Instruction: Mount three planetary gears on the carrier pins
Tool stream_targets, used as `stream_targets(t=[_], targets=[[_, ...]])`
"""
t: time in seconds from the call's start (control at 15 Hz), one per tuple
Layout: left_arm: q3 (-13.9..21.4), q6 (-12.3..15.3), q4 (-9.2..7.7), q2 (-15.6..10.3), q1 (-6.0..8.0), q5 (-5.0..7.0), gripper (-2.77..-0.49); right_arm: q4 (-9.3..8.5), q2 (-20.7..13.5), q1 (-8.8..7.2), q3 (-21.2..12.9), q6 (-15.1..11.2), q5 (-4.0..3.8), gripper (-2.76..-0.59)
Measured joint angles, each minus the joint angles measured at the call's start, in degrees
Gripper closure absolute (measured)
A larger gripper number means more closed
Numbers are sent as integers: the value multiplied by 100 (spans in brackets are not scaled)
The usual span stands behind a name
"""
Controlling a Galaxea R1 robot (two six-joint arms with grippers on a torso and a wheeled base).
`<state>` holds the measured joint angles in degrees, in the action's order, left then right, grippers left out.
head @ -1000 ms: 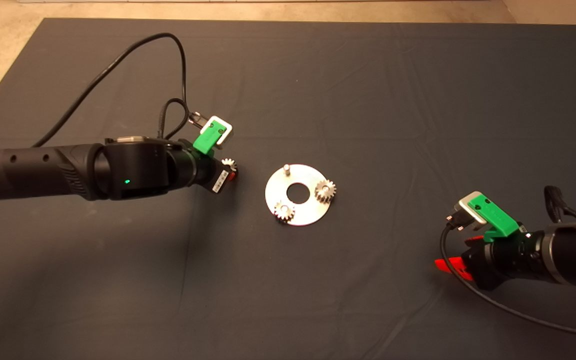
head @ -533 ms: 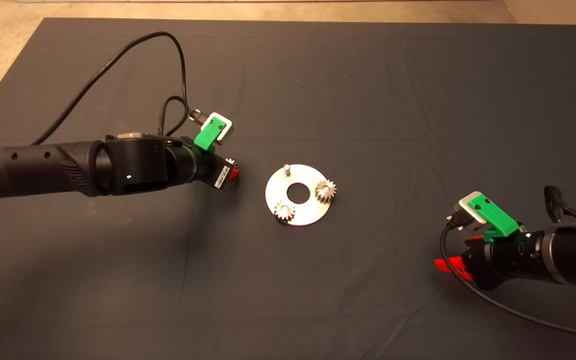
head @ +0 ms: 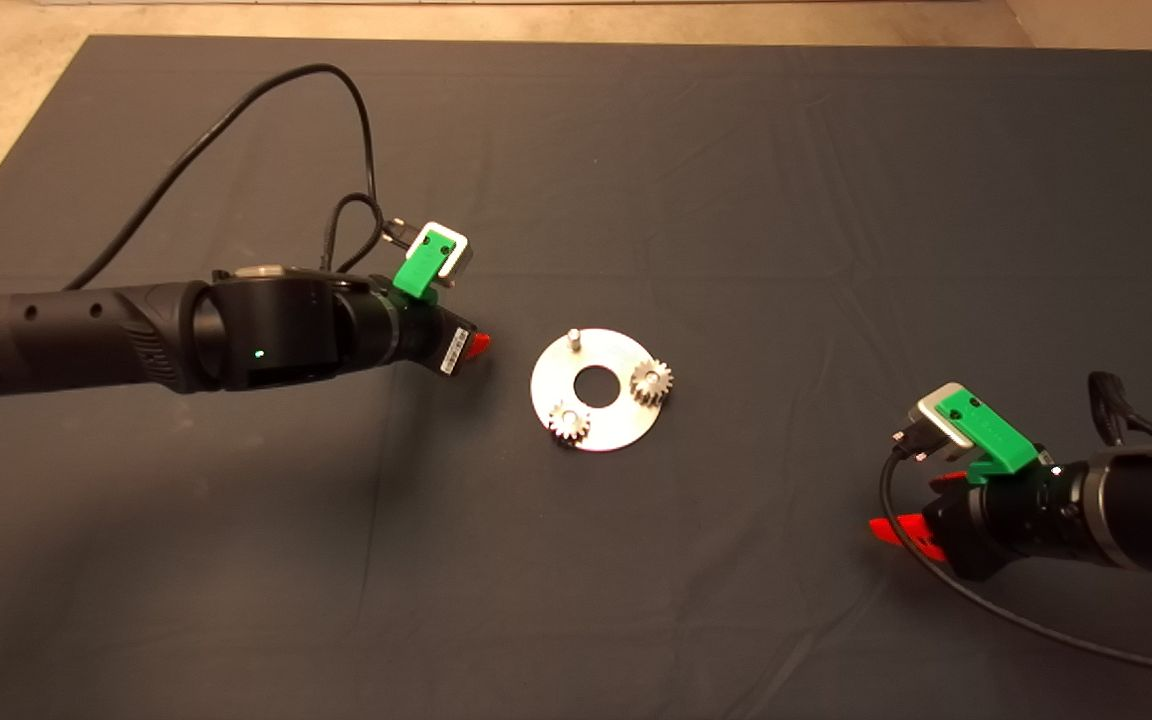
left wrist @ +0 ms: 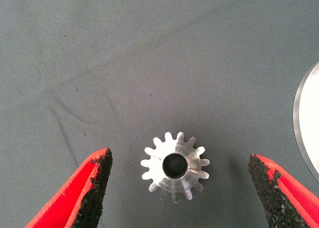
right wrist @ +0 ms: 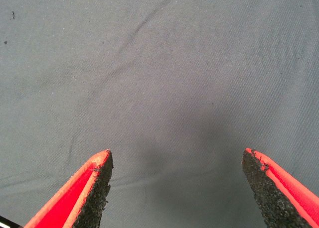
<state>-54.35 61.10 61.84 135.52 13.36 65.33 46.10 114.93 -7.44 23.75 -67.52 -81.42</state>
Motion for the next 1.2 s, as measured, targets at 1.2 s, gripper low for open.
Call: stream_targets(t=[1.2], targets=[[-91, 12, 39, 0, -206, -224, -191, 0, -2, 0, -2, 0, 2, -192]])
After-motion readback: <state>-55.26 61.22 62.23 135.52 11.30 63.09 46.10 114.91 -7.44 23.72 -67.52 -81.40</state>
